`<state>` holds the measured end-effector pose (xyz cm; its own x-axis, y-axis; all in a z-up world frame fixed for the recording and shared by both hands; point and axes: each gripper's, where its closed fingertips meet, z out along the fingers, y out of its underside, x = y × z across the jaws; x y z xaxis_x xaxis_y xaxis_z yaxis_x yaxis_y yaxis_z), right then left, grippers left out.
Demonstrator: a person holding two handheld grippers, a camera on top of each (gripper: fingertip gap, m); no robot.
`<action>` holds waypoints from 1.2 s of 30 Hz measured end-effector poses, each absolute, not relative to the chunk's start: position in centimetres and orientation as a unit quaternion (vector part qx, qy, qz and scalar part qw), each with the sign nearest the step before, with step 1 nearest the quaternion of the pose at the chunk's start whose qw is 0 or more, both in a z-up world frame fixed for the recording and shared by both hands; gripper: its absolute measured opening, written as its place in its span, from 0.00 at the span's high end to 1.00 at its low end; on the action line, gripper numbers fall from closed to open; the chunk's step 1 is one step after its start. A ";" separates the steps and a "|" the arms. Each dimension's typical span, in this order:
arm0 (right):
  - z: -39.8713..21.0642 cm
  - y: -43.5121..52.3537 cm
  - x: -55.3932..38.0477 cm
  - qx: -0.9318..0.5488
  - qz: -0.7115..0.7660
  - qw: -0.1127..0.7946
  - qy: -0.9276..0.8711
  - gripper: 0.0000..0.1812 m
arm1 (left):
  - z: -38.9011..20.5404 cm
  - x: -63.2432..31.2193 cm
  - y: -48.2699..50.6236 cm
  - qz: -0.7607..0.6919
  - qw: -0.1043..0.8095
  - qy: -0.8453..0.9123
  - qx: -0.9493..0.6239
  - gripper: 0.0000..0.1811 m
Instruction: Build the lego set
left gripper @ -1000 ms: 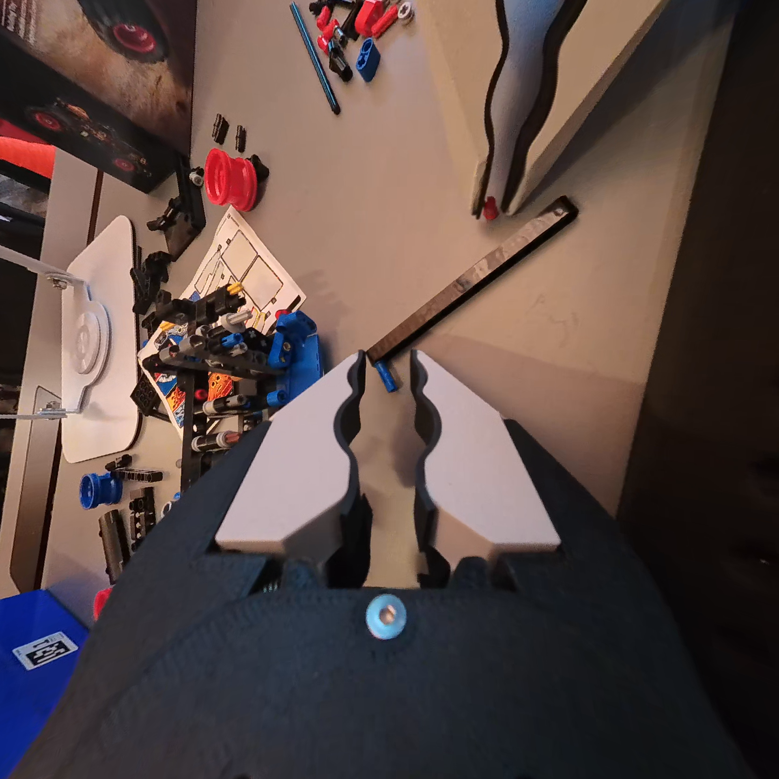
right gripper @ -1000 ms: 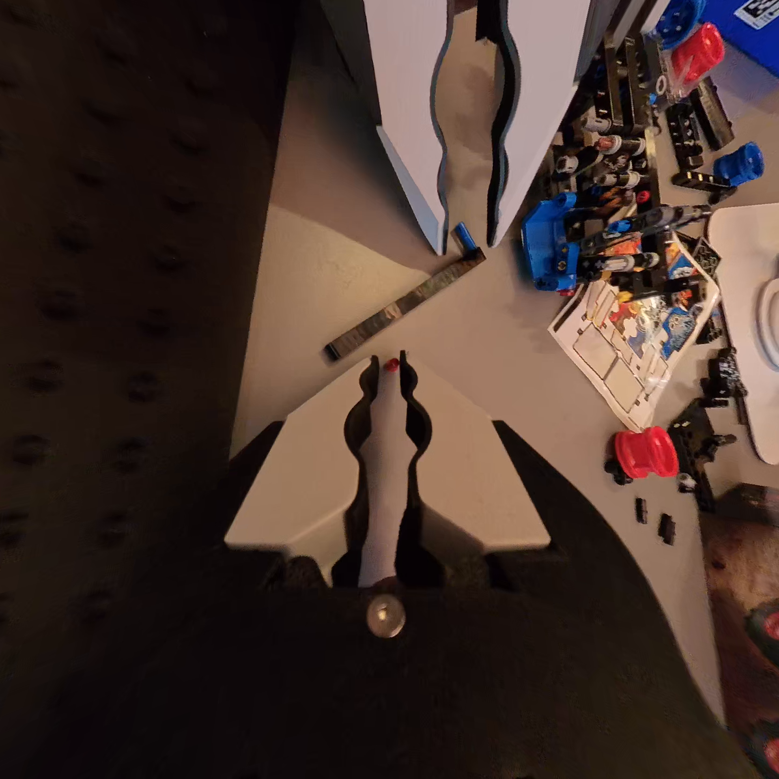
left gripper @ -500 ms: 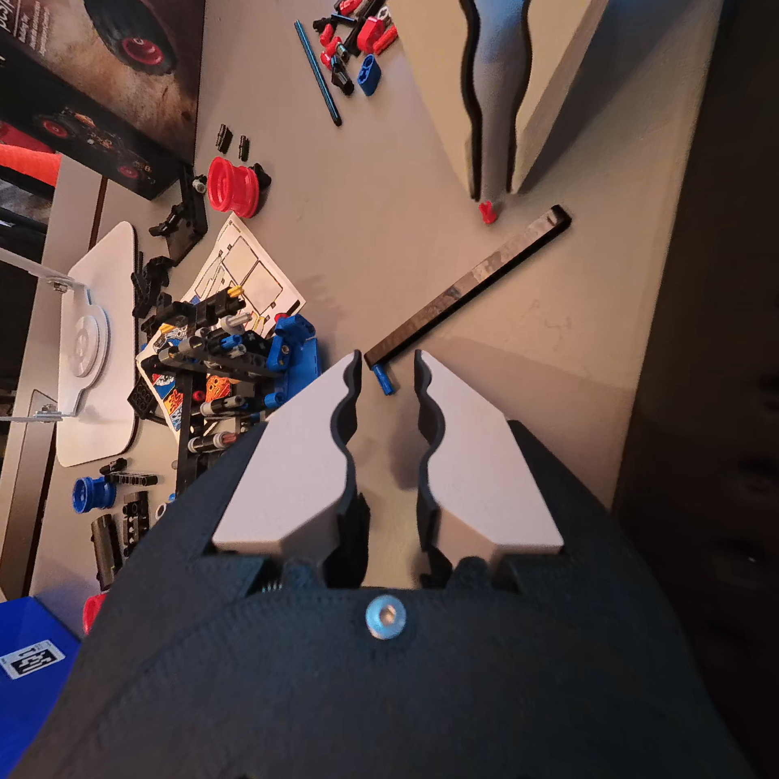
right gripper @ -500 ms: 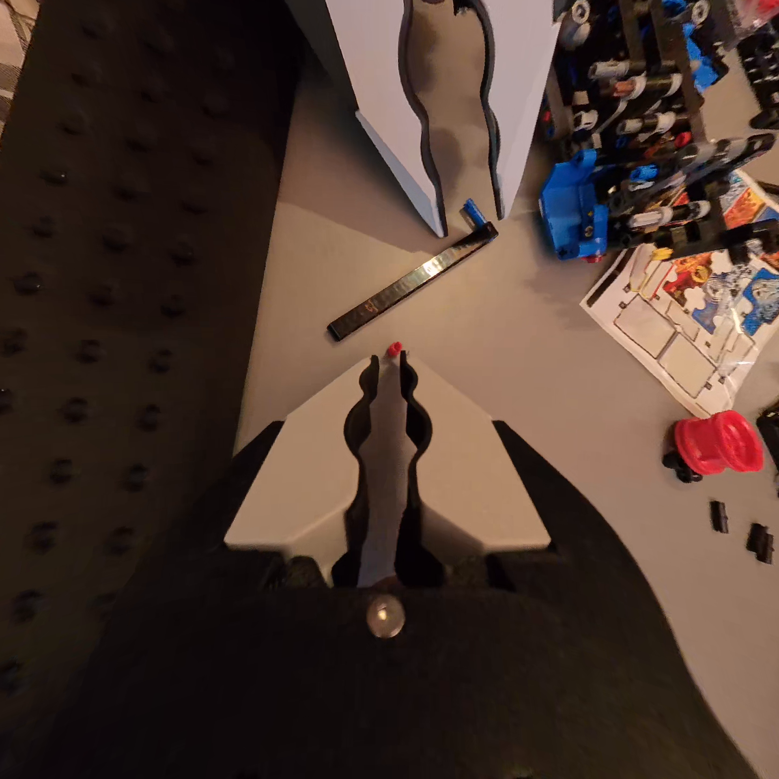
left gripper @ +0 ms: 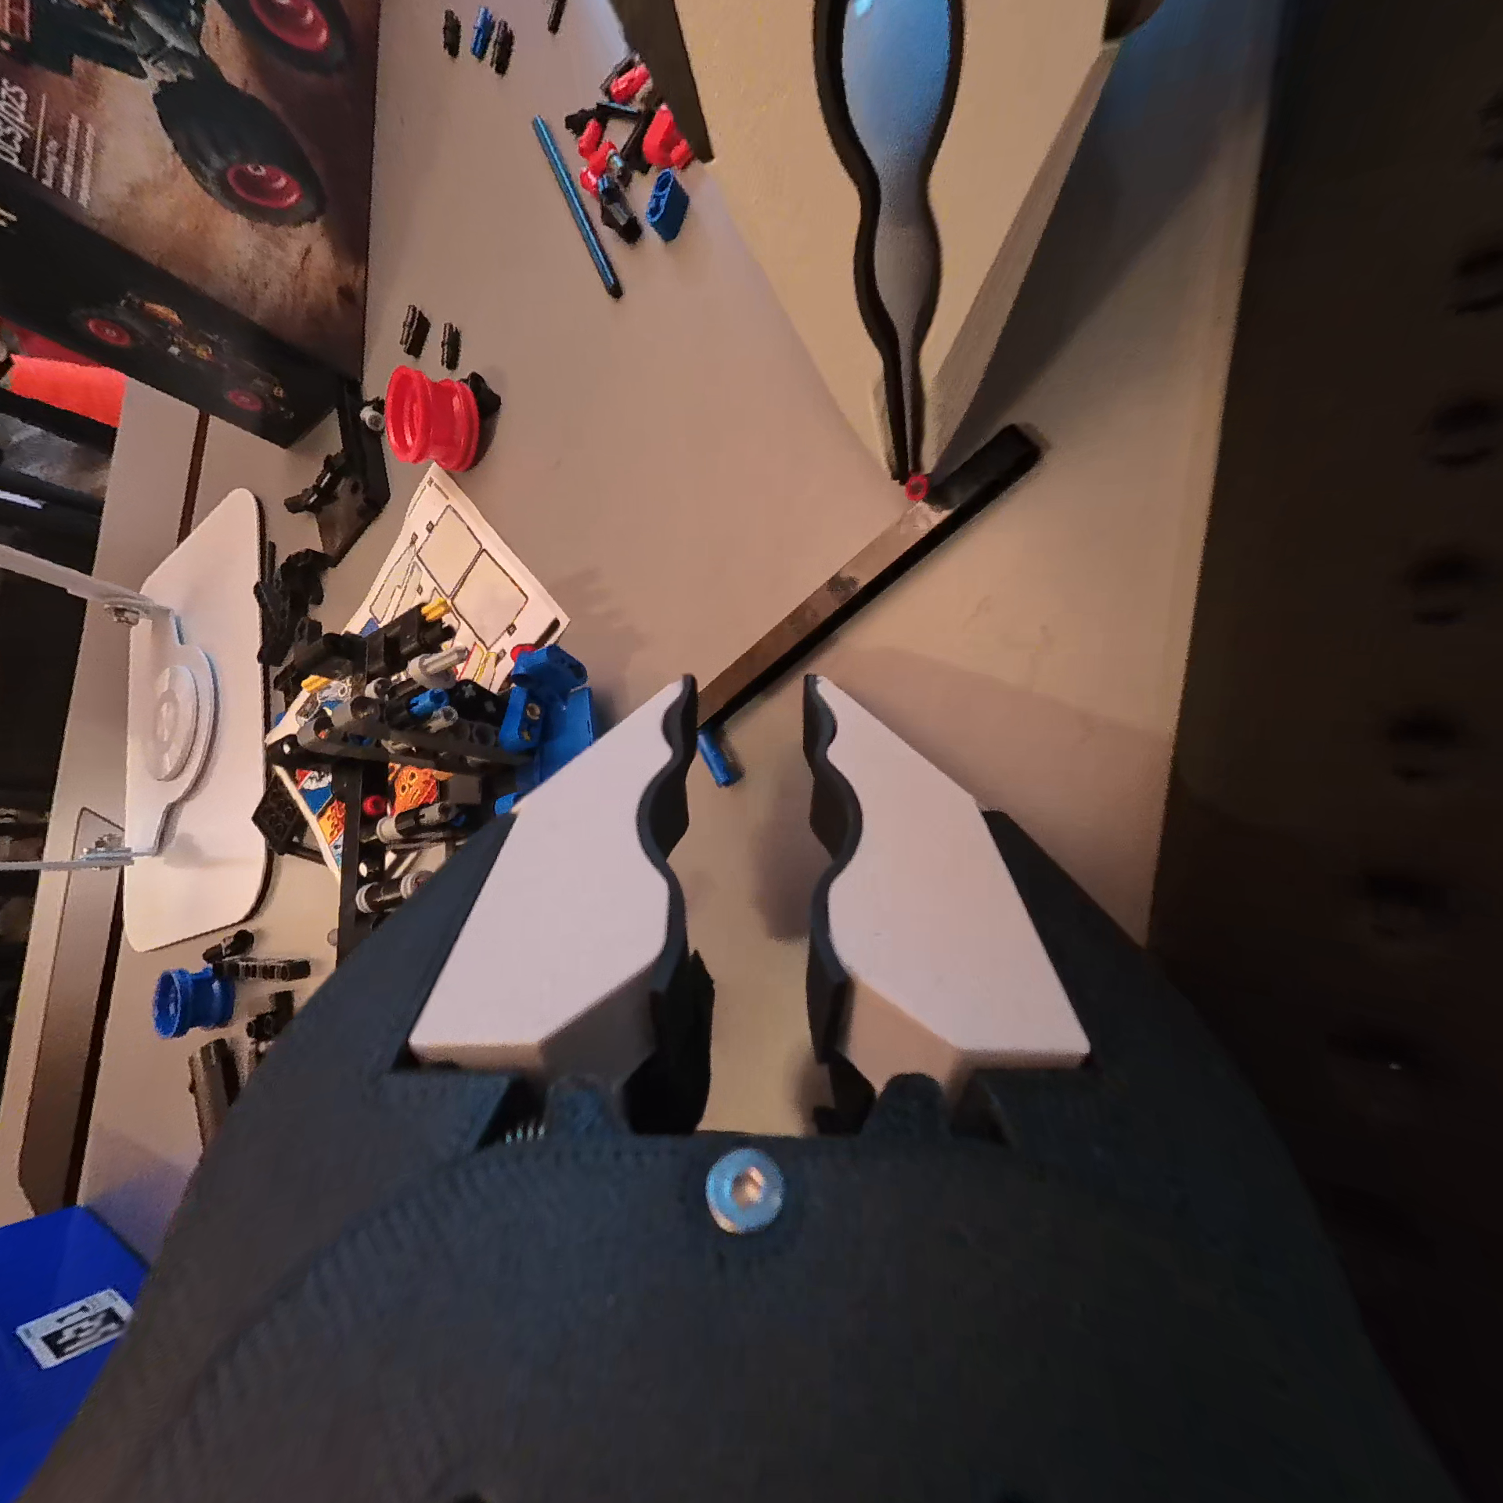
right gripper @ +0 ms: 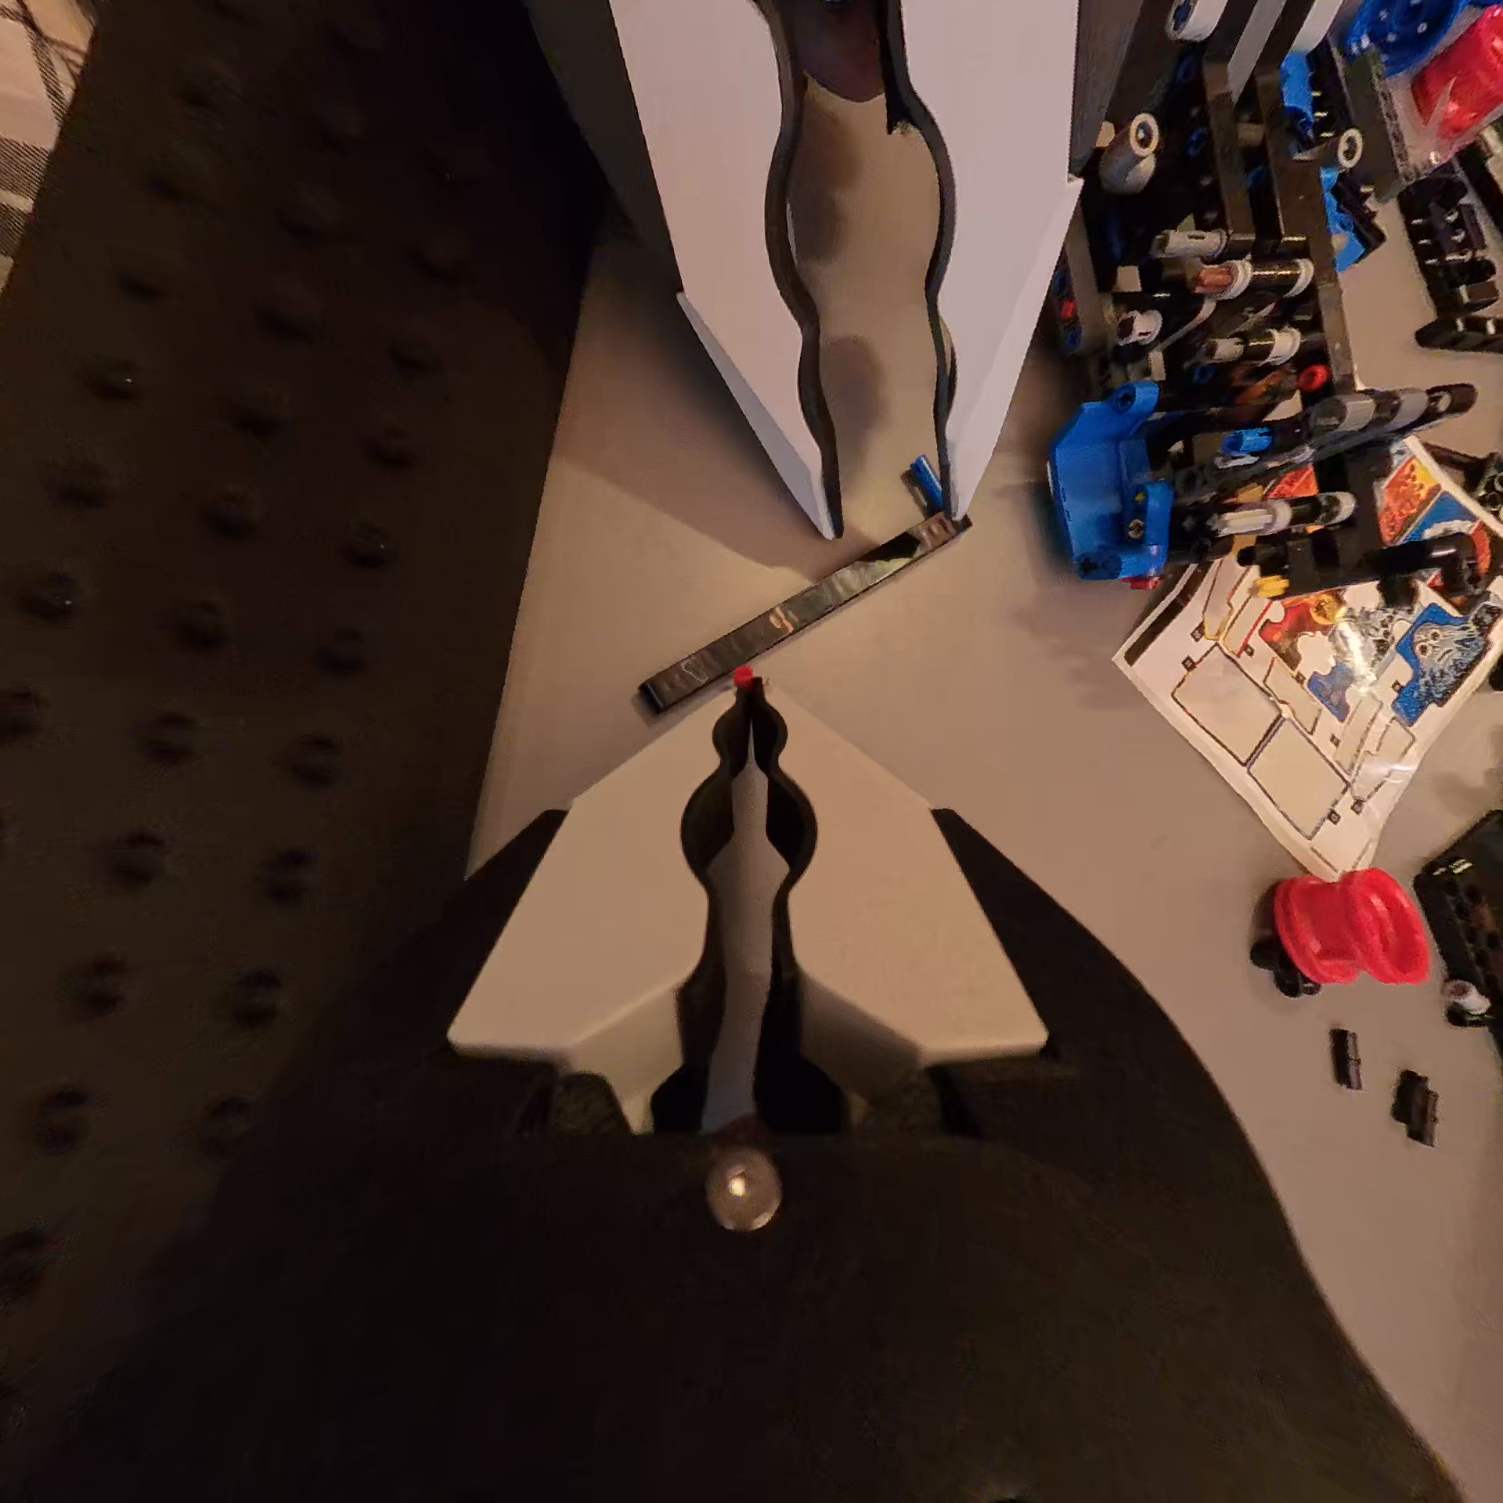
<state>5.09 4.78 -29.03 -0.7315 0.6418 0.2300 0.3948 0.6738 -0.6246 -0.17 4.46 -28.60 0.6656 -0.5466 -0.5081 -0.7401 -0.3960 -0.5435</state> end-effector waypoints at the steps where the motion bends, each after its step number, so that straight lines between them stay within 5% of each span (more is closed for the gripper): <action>1: -29.0 4.8 5.1 -0.290 0.275 0.223 -0.889 1.00 | -28.5 0.0 4.5 0.123 0.390 0.391 -0.825 0.87; 36: -29.4 2.2 5.2 -0.298 0.325 0.167 -0.881 0.97 | -28.9 1.0 3.6 0.086 0.381 0.449 -0.803 0.88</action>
<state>5.19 2.21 -29.40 -0.7659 0.6350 0.1008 0.4171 0.6100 -0.6737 1.03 3.56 -28.93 0.5817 -0.6558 -0.4812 -0.7874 -0.3058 -0.5352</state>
